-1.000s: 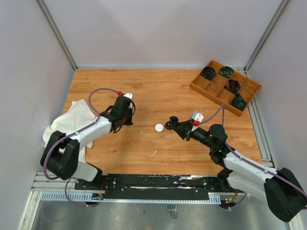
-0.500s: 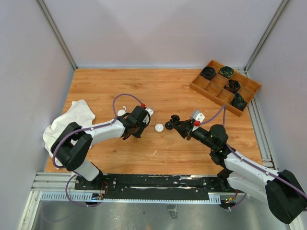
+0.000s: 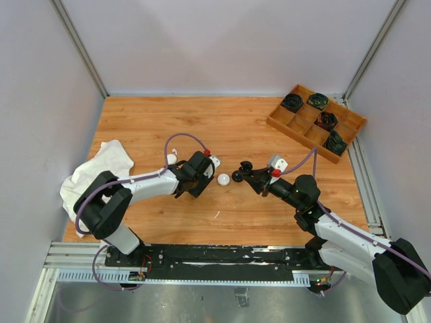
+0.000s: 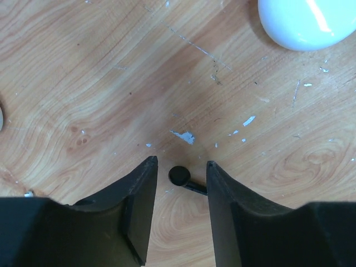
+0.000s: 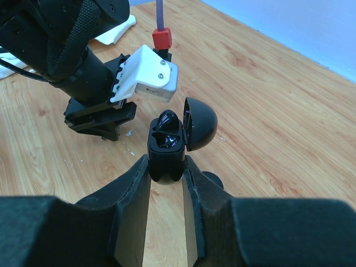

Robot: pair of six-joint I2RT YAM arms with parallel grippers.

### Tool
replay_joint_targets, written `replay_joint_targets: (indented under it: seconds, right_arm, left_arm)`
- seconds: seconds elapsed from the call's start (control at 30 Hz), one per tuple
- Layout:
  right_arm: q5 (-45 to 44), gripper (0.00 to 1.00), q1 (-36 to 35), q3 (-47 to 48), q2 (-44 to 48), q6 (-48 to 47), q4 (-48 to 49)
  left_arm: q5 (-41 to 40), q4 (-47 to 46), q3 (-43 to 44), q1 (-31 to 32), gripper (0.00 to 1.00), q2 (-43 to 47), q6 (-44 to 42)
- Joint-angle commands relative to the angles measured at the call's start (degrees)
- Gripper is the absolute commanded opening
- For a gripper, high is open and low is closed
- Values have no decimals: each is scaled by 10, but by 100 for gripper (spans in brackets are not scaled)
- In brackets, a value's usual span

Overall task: Insert the wireless bluetooth earbuds into the charging case
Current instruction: Place the earbud at the center of the board, then pick up the earbud from the center of the board.

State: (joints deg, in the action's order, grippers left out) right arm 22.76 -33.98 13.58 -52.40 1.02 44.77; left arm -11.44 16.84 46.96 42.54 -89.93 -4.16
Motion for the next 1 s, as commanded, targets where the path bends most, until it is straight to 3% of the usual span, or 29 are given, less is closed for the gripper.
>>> replay_joint_targets:
  seconds: [0.0,0.13,0.33,0.7,0.87,0.97]
  right_arm:
    - [-8,2,-6,0,4,-11,3]
    - [-4,1,-6,1,4,-11,1]
    - [-4,2,-6,1,5,-11,0]
    - [-6,2,-6,2,5,-11,-4]
    - [-6,2,-6,3,5,-11,-5]
    - [-6,2,-6,3,5,-11,-5]
  left_arm:
    - [-26,15,19,5,49,19,25]
    - [-58,7,30,5,56,54,92]
    - [-84,51,39,5,62,81,266]
    - [-69,23,-20,5,57,129,547]
    - [-91,50,-15,5,79,111,594]
    - [-99,63,-3,5,82,90,593]
